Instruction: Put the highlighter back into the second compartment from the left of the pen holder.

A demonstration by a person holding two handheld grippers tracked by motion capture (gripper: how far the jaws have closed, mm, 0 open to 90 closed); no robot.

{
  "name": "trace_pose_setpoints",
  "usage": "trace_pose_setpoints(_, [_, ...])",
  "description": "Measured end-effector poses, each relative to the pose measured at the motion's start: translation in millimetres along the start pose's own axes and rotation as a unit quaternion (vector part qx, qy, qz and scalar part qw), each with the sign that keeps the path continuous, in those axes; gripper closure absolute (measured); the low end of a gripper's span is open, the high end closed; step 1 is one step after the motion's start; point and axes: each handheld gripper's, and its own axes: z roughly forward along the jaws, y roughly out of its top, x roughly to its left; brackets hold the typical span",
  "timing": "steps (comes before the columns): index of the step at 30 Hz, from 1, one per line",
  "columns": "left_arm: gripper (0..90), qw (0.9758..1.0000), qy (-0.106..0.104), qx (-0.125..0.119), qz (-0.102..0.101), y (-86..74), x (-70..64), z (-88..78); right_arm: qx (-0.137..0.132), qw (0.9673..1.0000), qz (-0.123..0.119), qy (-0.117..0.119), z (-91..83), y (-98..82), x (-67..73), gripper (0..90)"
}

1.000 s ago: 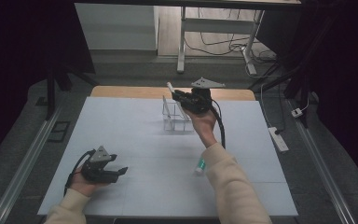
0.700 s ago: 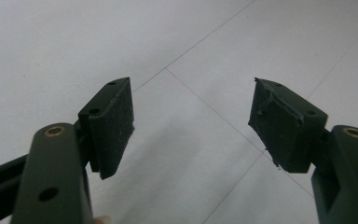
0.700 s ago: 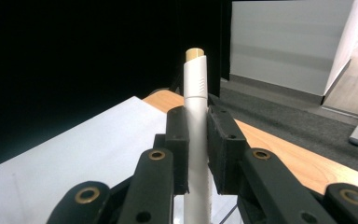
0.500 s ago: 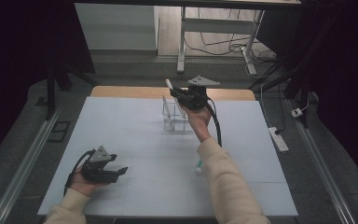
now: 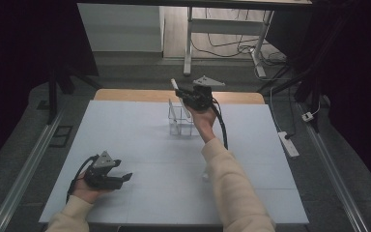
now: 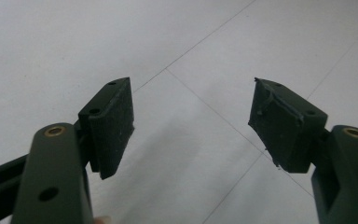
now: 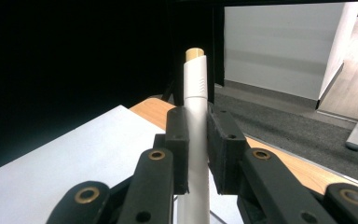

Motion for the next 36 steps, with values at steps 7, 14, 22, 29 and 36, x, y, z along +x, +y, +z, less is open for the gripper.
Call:
trace_pose_setpoints(7, [30.6,1.0000,0.001,0.001,0.001,0.1,-0.1,0.1,-0.001,1.0000,-0.005,-0.005,7.1,-2.3,-2.3,77.9])
trace_pose_setpoints(14, [30.6,1.0000,-0.001,0.000,0.000,0.0,0.0,0.0,0.006,0.9998,-0.001,-0.021,8.8,-7.2,-8.4,65.3])
trace_pose_setpoints(22, [30.6,1.0000,-0.001,-0.001,-0.002,-0.1,0.7,0.3,0.027,0.9993,-0.004,-0.024,-2.0,-7.7,-8.6,52.4])
trace_pose_setpoints(29, [30.6,1.0000,-0.001,-0.002,-0.002,0.0,0.9,0.1,0.044,0.9988,-0.018,-0.010,-20.2,-11.1,-8.8,51.3])
trace_pose_setpoints(36, [30.6,1.0000,-0.002,-0.003,-0.003,0.2,0.8,-0.2,0.069,0.9972,-0.027,0.008,-44.8,-19.5,-12.8,50.8])
